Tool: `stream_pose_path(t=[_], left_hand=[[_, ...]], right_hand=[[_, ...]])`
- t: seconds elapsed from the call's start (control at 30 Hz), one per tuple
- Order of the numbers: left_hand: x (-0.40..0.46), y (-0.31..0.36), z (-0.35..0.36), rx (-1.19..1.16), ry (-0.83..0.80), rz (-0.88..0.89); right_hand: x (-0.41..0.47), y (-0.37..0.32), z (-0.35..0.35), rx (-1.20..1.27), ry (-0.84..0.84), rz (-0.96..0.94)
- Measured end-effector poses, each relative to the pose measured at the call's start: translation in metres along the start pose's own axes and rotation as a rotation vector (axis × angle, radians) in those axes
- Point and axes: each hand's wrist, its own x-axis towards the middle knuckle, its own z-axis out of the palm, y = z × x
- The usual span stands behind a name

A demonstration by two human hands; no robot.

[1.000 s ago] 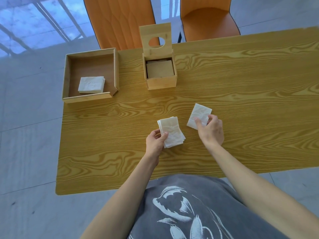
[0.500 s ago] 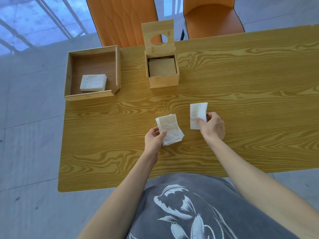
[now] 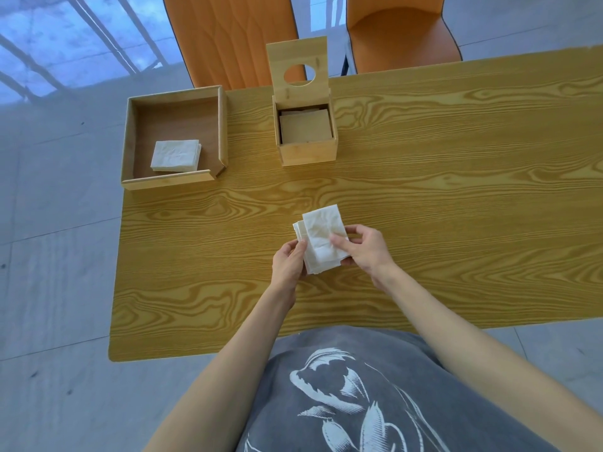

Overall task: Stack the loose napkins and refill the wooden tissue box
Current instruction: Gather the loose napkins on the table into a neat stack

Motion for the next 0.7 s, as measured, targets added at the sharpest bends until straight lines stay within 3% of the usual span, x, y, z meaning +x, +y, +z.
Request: stream_pose_path(t=[0.27, 0.37, 0.47, 0.57, 0.63, 0.7], left_hand=[[-0.004, 0.001, -0.001, 0.044, -0.073, 0.037], [-0.003, 0.002, -0.002, 0.022, -0.088, 0.055], [-0.003, 0.008, -0.004, -0.115, -0.16, 0.05], [-0.004, 0.018, -0.005, -0.234, -0.26, 0.049], [-0.003, 0.023, -0.008, -0.251, -0.325, 0.069], [-0.003, 0.026, -0.011, -0.174, -0.334, 0.127]], right_hand=[[0.003, 0.007, 0.009, -0.39, 0.021, -0.09], [-0.002, 0.002, 0.006, -0.445, 0.125, -0.156], [-0.002, -0.006, 0.001, -0.253, 0.147, -0.14], [-0.003, -0.019, -0.006, 0.064, -0.078, -0.031], [-0.006, -0.026, -0.007, 0.137, -0.169, -0.04], [-0.007, -0.028, -0.008, 0.119, -0.151, -0.115]])
